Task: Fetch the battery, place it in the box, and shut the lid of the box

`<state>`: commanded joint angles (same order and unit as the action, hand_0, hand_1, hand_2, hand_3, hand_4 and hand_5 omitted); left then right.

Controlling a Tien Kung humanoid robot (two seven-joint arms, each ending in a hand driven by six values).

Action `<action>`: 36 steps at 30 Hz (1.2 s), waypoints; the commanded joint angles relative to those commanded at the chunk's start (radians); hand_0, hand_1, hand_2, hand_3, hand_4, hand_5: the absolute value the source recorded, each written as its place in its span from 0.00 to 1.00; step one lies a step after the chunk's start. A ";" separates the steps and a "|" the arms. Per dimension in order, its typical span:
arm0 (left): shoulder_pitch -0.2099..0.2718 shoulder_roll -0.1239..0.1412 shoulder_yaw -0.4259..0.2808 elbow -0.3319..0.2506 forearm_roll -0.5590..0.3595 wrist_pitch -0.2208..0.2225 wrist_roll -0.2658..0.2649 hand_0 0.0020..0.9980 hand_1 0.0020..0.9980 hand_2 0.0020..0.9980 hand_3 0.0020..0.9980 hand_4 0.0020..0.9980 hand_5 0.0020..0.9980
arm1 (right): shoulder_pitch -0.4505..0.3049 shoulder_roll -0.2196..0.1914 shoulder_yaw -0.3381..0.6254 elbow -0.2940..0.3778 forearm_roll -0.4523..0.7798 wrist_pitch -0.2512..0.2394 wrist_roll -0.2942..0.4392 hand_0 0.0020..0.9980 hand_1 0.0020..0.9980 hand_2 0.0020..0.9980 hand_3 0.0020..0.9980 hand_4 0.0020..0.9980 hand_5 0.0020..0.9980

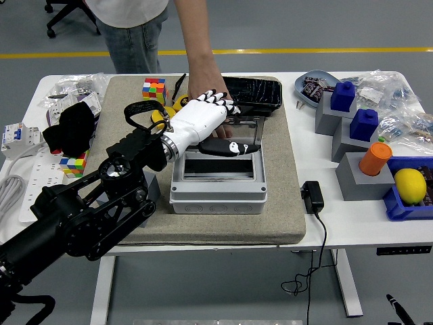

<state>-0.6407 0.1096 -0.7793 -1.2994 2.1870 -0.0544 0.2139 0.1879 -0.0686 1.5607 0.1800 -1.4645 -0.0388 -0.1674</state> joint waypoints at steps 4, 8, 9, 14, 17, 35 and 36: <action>0.008 0.013 0.016 -0.037 -0.006 -0.015 0.015 1.00 1.00 0.92 0.74 1.00 1.00 | -0.001 0.000 0.002 0.000 0.000 0.000 0.000 0.78 0.70 0.72 0.77 1.00 1.00; 0.015 0.036 0.041 -0.094 -0.020 -0.054 0.044 1.00 1.00 0.89 0.74 1.00 1.00 | 0.000 0.000 0.000 0.000 0.004 -0.001 0.000 0.78 0.70 0.72 0.77 1.00 1.00; 0.016 0.041 0.047 -0.110 -0.023 -0.060 0.049 1.00 1.00 0.89 0.74 1.00 1.00 | 0.000 -0.001 0.001 0.000 0.004 -0.001 0.000 0.78 0.70 0.72 0.77 1.00 1.00; 0.025 0.063 0.075 -0.183 -0.040 -0.092 0.079 1.00 1.00 0.88 0.74 1.00 1.00 | 0.001 -0.001 -0.001 0.000 0.008 -0.001 0.001 0.78 0.70 0.72 0.77 1.00 1.00; 0.036 0.077 0.097 -0.221 -0.052 -0.123 0.101 1.00 1.00 0.88 0.74 1.00 1.00 | 0.001 -0.001 0.000 0.000 0.009 -0.002 0.001 0.78 0.70 0.72 0.77 1.00 1.00; 0.124 0.082 0.064 -0.299 -0.070 -0.021 -0.009 1.00 0.94 0.84 0.74 1.00 1.00 | -0.002 0.001 0.002 0.000 0.007 -0.002 0.000 0.78 0.70 0.72 0.77 1.00 1.00; 0.142 0.074 0.029 -0.303 -0.105 0.005 -0.044 0.92 0.89 0.81 0.74 1.00 0.93 | -0.003 0.001 0.003 0.000 0.006 -0.002 0.000 0.78 0.70 0.72 0.77 1.00 1.00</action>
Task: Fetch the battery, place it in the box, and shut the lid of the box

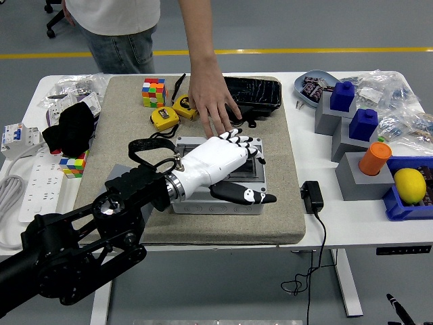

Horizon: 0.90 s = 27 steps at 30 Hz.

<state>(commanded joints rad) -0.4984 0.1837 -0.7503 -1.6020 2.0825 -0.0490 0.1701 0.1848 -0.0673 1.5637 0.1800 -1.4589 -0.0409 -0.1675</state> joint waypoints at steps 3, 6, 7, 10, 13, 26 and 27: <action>0.039 -0.017 -0.077 0.005 -0.118 0.054 -0.090 0.92 0.89 0.81 0.74 1.00 0.93 | -0.003 0.001 0.002 0.000 -0.001 0.000 -0.001 0.78 0.70 0.72 0.77 1.00 1.00; 0.085 -0.041 -0.164 0.018 -0.247 0.078 -0.172 0.81 0.85 0.79 0.75 1.00 0.86 | -0.006 0.004 0.004 0.000 -0.003 0.000 -0.002 0.78 0.70 0.72 0.77 1.00 1.00; 0.093 -0.044 -0.181 0.021 -0.279 0.081 -0.182 0.81 0.85 0.79 0.75 1.00 0.86 | -0.007 0.004 0.005 0.000 -0.003 0.000 -0.002 0.78 0.70 0.72 0.77 1.00 1.00; 0.138 -0.065 -0.264 0.033 -0.390 0.087 -0.217 0.81 0.85 0.79 0.75 1.00 0.86 | -0.006 0.006 0.002 0.000 0.001 0.000 0.000 0.78 0.70 0.72 0.77 1.00 1.00; 0.188 -0.081 -0.351 0.045 -0.519 0.090 -0.258 0.80 0.85 0.83 0.80 1.00 0.85 | -0.001 0.006 -0.007 0.000 0.011 0.000 0.004 0.78 0.70 0.72 0.77 1.00 1.00; 0.359 -0.103 -0.599 0.085 -1.042 0.147 -0.310 0.85 0.93 0.92 0.88 1.00 0.94 | -0.009 0.012 0.002 0.000 0.011 -0.002 -0.001 0.78 0.70 0.72 0.77 1.00 1.00; 0.375 -0.106 -0.623 0.086 -1.018 0.162 -0.303 0.85 0.93 0.92 0.88 1.00 0.94 | -0.011 0.013 0.002 0.000 0.012 -0.002 0.000 0.78 0.70 0.72 0.77 1.00 1.00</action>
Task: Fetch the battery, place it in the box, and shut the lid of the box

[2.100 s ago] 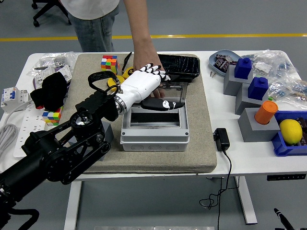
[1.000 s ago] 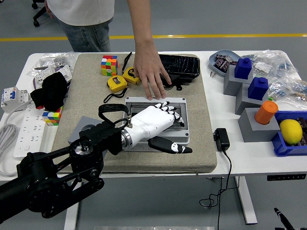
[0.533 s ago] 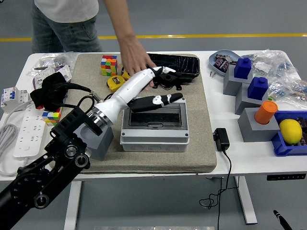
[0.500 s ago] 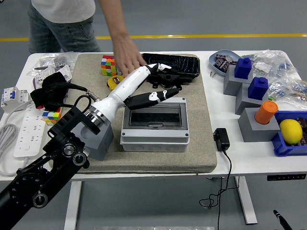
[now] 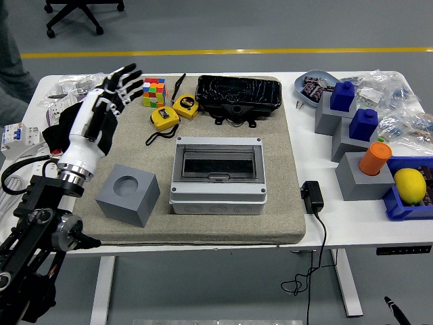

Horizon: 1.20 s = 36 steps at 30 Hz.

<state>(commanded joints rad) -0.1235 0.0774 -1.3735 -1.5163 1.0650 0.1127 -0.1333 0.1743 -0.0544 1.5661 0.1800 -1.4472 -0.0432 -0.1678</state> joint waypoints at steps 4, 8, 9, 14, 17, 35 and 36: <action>0.038 -0.016 -0.059 0.012 0.157 0.045 0.005 0.84 0.94 0.92 0.88 1.00 0.95 | -0.001 0.002 0.001 0.000 0.001 0.000 0.001 0.78 0.70 0.72 0.77 1.00 1.00; 0.069 -0.031 -0.098 0.037 0.333 0.050 -0.009 0.84 0.94 0.92 0.88 1.00 0.95 | 0.003 0.002 -0.009 0.000 0.008 0.001 0.004 0.78 0.70 0.72 0.77 1.00 1.00; 0.073 -0.032 -0.100 0.041 0.372 0.047 -0.012 0.87 0.94 0.91 0.87 1.00 0.99 | 0.004 0.001 -0.008 0.000 0.006 0.001 0.004 0.78 0.70 0.72 0.77 1.00 1.00; 0.083 -0.037 -0.093 0.053 0.488 0.029 -0.026 0.87 0.94 0.91 0.87 1.00 0.99 | 0.004 0.000 -0.008 0.000 0.001 0.001 0.002 0.78 0.70 0.72 0.77 1.00 1.00; 0.083 -0.040 -0.081 0.058 0.482 0.021 -0.031 0.96 0.98 0.92 0.88 1.00 1.00 | 0.002 0.001 -0.014 0.000 0.000 0.003 0.001 0.78 0.70 0.72 0.77 1.00 1.00; 0.081 -0.037 -0.044 0.064 0.335 0.030 -0.018 0.94 0.95 0.92 0.89 1.00 1.00 | 0.006 0.010 -0.014 0.000 -0.032 0.008 -0.001 0.78 0.70 0.72 0.77 1.00 1.00; 0.082 -0.037 -0.045 0.063 0.323 0.038 -0.018 0.94 0.95 0.92 0.89 1.00 1.00 | 0.005 0.010 -0.013 0.000 -0.033 0.008 -0.001 0.78 0.70 0.72 0.77 1.00 1.00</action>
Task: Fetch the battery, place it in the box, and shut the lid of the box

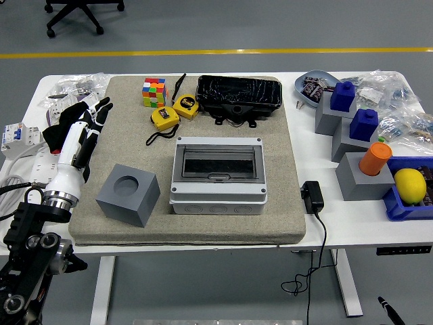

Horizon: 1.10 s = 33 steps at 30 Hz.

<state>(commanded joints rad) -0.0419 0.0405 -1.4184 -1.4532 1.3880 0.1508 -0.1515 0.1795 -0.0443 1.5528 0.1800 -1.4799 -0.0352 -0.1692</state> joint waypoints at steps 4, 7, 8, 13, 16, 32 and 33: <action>0.002 0.002 -0.009 -0.003 -0.008 0.002 0.004 0.82 0.85 0.86 0.86 1.00 0.94 | -0.003 0.000 0.002 0.000 -0.005 0.000 -0.002 0.78 0.70 0.72 0.77 1.00 1.00; 0.002 0.006 -0.008 -0.005 -0.002 -0.004 0.014 0.82 0.85 0.86 0.86 1.00 0.94 | -0.005 0.000 0.005 0.000 -0.009 0.000 -0.004 0.78 0.70 0.72 0.77 1.00 1.00; 0.002 0.005 -0.007 -0.006 0.000 -0.004 0.015 0.82 0.85 0.86 0.86 1.00 0.94 | -0.005 0.000 0.006 0.000 -0.010 0.000 -0.005 0.78 0.70 0.72 0.77 1.00 1.00; 0.002 0.003 -0.006 -0.006 0.013 -0.009 0.022 0.80 0.82 0.81 0.77 1.00 0.91 | -0.001 0.000 0.010 0.000 -0.016 -0.005 -0.004 0.78 0.70 0.72 0.77 1.00 1.00; 0.001 0.003 -0.007 -0.006 0.015 -0.008 0.022 0.79 0.82 0.82 0.74 1.00 0.90 | 0.001 0.001 0.015 0.000 -0.024 -0.009 -0.005 0.78 0.70 0.73 0.72 1.00 1.00; 0.004 0.001 -0.007 -0.006 0.012 -0.002 0.022 0.78 0.77 0.75 0.74 1.00 0.88 | -0.002 0.007 0.043 0.000 -0.092 -0.116 0.050 0.75 0.66 0.61 0.60 1.00 0.97; 0.005 0.001 -0.007 -0.007 0.011 -0.001 0.021 0.77 0.72 0.65 0.65 1.00 0.87 | -0.002 0.006 0.045 0.000 -0.094 -0.130 0.056 0.67 0.55 0.41 0.29 1.00 0.71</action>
<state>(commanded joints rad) -0.0374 0.0414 -1.4258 -1.4597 1.3993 0.1501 -0.1302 0.1780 -0.0379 1.5974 0.1800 -1.5740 -0.1652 -0.1131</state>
